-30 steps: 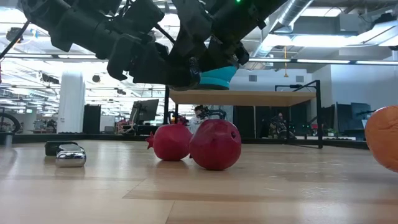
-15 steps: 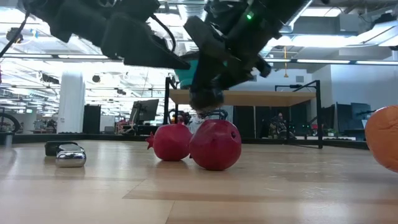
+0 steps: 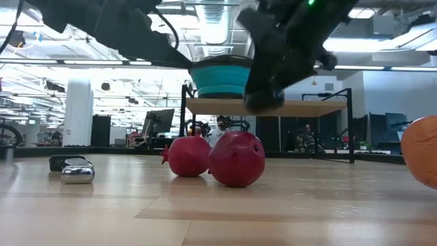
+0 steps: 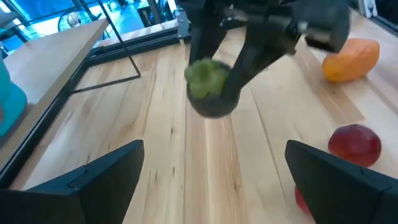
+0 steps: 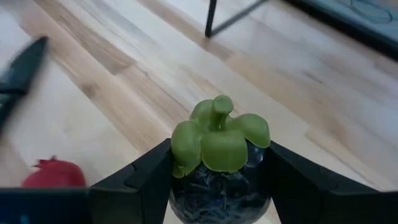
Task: Pick & Place Fruit
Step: Put the black mangosteen into the blue strainer bowl on the shelf
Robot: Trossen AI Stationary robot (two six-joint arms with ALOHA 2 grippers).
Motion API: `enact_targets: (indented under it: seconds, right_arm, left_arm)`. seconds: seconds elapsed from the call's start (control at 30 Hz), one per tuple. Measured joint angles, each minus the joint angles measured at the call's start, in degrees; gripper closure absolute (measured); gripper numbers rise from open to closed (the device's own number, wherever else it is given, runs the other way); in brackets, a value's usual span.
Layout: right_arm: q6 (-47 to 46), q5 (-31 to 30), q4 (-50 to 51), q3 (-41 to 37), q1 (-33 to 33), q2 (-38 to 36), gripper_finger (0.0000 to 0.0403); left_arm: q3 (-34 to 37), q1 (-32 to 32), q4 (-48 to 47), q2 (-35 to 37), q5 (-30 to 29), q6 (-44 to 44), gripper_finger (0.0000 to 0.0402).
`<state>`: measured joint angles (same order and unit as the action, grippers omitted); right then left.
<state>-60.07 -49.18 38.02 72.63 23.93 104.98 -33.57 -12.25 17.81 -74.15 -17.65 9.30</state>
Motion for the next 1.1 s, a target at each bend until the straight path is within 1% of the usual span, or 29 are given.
enact_targets:
  seconds: [0.13,0.23,0.3,0.43,0.53,0.6,0.7,0.77,0.87,0.93,1.03,1.1]
  right_arm:
    - [1.9,-1.7,0.1,0.0,1.2,-3.7,0.0187]
    - [7.8,-1.8,-2.4,0.0,1.2,-7.3,0.0185]
    - [13.8,-1.9,-5.9,0.0,0.5,-9.7,0.0184]
    - [30.8,-1.8,-18.8,0.0,-2.8,-13.9,0.0184]
    - [43.5,-0.4,-28.6,0.1,-7.9,-16.9,0.0184]
    - [48.3,1.5,-33.0,0.0,-12.7,-18.7,0.0184]
    - [50.4,6.7,-37.1,0.1,-21.4,-20.0,0.0184]
    - [49.5,11.3,-38.9,0.1,-27.2,-19.8,0.0183]
    - [46.6,17.3,-38.8,0.0,-34.0,-19.4,0.0179]
    - [44.6,19.5,-38.7,0.1,-37.0,-18.5,0.0175]
    - [43.6,22.4,-37.3,-0.3,-39.5,-17.2,0.017]
    - [43.4,24.5,-39.2,0.1,-40.3,-16.4,0.0167]
  left_arm:
    - [2.6,0.0,0.0,2.4,-0.5,-3.1,0.0018]
    - [5.0,0.0,0.2,4.0,-0.7,-7.2,0.0021]
    - [6.6,0.0,1.0,4.7,-0.9,-9.7,0.0024]
    - [9.8,-0.1,3.7,5.2,-0.9,-12.8,0.0031]
    - [11.4,-0.2,6.3,5.2,-0.8,-13.2,0.0036]
    - [11.6,-0.4,6.9,5.2,-0.9,-13.5,0.0039]
    - [11.6,-0.8,7.6,5.2,-0.8,-13.5,0.0044]
    - [11.6,-1.0,8.1,5.2,-0.8,-13.5,0.0047]
    - [11.6,-1.0,8.3,5.2,-0.8,-13.4,0.0052]
    - [11.6,-1.0,8.5,5.2,-0.8,-13.4,0.0054]
    - [11.6,-1.0,8.8,5.2,-0.7,-13.3,0.0057]
    - [11.6,-1.0,9.0,5.2,-0.6,-13.2,0.0059]
